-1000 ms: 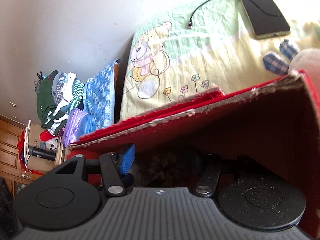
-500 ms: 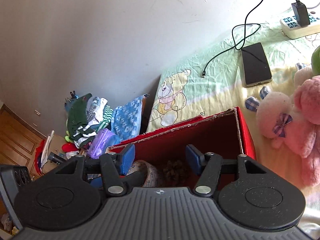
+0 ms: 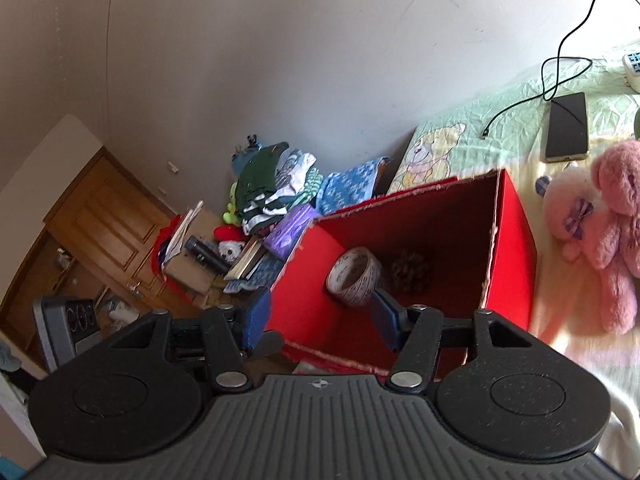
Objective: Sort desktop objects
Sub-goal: 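Withdraw the right tool from the box toward the brown gourd, then close the right tool around the neck of the brown gourd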
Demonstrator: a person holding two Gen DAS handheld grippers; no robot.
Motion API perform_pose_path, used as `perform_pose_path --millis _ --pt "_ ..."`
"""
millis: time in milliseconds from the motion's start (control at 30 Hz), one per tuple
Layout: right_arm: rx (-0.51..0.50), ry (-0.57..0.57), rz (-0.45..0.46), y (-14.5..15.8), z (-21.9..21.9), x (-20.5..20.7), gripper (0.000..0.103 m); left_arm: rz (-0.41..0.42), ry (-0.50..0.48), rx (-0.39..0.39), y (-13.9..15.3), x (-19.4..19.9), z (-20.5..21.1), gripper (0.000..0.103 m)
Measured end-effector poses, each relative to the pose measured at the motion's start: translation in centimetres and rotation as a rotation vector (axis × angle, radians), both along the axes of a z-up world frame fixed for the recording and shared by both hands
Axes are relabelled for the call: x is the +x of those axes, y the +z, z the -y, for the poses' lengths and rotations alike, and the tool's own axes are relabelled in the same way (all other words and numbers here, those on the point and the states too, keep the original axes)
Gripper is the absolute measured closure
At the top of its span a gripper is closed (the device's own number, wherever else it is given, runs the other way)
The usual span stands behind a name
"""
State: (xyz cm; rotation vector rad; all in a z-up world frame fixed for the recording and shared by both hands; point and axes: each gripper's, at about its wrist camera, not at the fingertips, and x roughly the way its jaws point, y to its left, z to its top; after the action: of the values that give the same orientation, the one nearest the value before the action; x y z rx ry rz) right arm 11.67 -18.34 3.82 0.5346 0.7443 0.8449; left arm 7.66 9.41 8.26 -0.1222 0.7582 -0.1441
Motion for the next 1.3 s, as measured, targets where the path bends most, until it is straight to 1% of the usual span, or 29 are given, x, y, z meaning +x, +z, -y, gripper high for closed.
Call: perform_pose_path --millis 100,200,333,367,433,500,600,700,800,900,1000,1067,1133,1300 --pt "0.003 0.078 -0.023 -1.1 0.3 -1.1 0.044 -0.036 -0.012 0.007 -1.4 -1.6 1.4 0.033" --pt "-0.041 0.122 -0.047 -2.3 0.0 -2.0 0.045 -0.077 -0.031 0.006 -2.9 -2.9 2.9 0.033" --pt "-0.104 0.151 -0.117 -4.6 -0.6 -2.1 0.045 -0.151 -0.043 0.012 -5.3 -3.8 4.8 0.034" --pt "-0.112 0.153 -0.135 -5.1 -0.7 -2.1 0.046 -0.17 -0.045 0.008 -5.9 -3.9 5.2 0.035" --pt "-0.12 0.164 -0.178 -6.1 -0.9 -2.0 0.052 -0.205 -0.052 -0.003 -6.9 -4.1 6.0 0.038" --pt "-0.13 0.179 -0.206 -6.8 -1.2 -1.9 0.055 -0.228 -0.061 -0.005 -7.6 -4.2 6.6 0.038" --pt "-0.148 0.208 -0.244 -7.8 -1.9 -1.7 0.057 -0.269 -0.047 0.021 -9.2 -3.8 7.0 0.04" --pt "-0.18 0.22 -0.278 -8.8 -2.7 -1.4 0.058 -0.321 -0.027 -0.008 -10.6 -3.3 6.6 0.045" --pt "-0.191 0.218 -0.34 -10.0 -3.3 -0.9 0.06 -0.335 -0.027 -0.014 -11.3 -3.2 6.5 0.047" --pt "-0.158 0.218 -0.409 -11.1 -3.3 -0.5 0.062 -0.348 -0.017 0.011 -11.9 -3.0 6.5 0.049" --pt "-0.129 0.227 -0.459 -11.8 -3.6 -0.4 0.062 -0.376 -0.018 -0.003 -12.5 -2.4 6.5 0.054" --pt "-0.136 0.23 -0.473 -12.0 -4.1 -0.4 0.062 -0.386 -0.028 0.007 -12.8 -2.2 6.7 0.055" --pt "-0.146 0.23 -0.483 -12.1 -4.5 -0.5 0.062 -0.391 -0.04 0.027 -13.1 -2.1 6.9 0.061" --pt "-0.144 0.207 -0.512 -12.4 -4.9 -0.6 0.061 -0.387 -0.048 0.022 -13.1 -1.8 6.8 0.062"
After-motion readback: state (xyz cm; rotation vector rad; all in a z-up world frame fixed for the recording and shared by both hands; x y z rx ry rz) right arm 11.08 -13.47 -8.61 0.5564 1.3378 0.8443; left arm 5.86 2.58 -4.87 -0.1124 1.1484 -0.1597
